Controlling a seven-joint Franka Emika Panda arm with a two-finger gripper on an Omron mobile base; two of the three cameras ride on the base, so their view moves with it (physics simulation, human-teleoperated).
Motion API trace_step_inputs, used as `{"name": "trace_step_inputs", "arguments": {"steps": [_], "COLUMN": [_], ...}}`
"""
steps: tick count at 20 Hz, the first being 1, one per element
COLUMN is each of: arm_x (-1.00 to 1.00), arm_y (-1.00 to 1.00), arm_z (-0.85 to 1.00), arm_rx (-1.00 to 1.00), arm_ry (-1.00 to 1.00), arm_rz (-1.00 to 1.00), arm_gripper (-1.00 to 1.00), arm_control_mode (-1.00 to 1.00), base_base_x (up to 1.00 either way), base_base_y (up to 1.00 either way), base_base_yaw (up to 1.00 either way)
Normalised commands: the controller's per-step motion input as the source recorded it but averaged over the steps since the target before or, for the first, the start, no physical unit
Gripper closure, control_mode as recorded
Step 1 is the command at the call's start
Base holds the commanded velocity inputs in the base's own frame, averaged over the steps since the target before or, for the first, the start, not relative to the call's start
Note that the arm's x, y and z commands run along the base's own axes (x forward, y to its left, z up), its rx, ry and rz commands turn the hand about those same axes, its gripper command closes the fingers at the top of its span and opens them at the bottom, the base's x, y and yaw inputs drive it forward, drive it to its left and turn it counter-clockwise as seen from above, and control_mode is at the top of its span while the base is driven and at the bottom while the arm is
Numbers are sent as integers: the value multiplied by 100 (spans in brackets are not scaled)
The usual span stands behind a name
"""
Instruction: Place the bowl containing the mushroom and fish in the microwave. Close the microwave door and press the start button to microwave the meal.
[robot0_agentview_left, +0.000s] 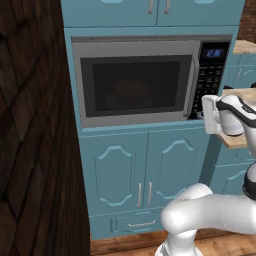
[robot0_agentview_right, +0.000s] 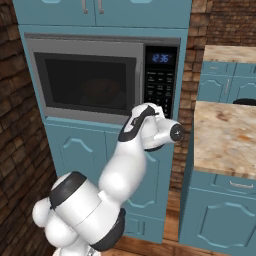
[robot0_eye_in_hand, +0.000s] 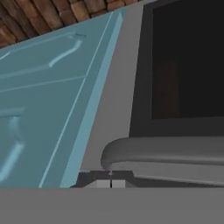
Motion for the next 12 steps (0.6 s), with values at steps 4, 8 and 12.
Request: {"name": "trace_step_inputs", "arguments": {"steps": [4, 8, 12], "arm_x": [19, 21, 27], "arm_y": [-15, -14, -5], "arm_z": [-3, -1, -13], "arm_rx": [0, 0, 0], "arm_ry": [-5, -5, -3], "arm_rz": [-1, -1, 0], "arm_gripper": [100, 100, 100], "arm_control_mode": [-100, -100, -100], "base_base_x": [0, 0, 0], "base_base_y": [0, 0, 0], "base_base_yaw": [0, 0, 0]}}
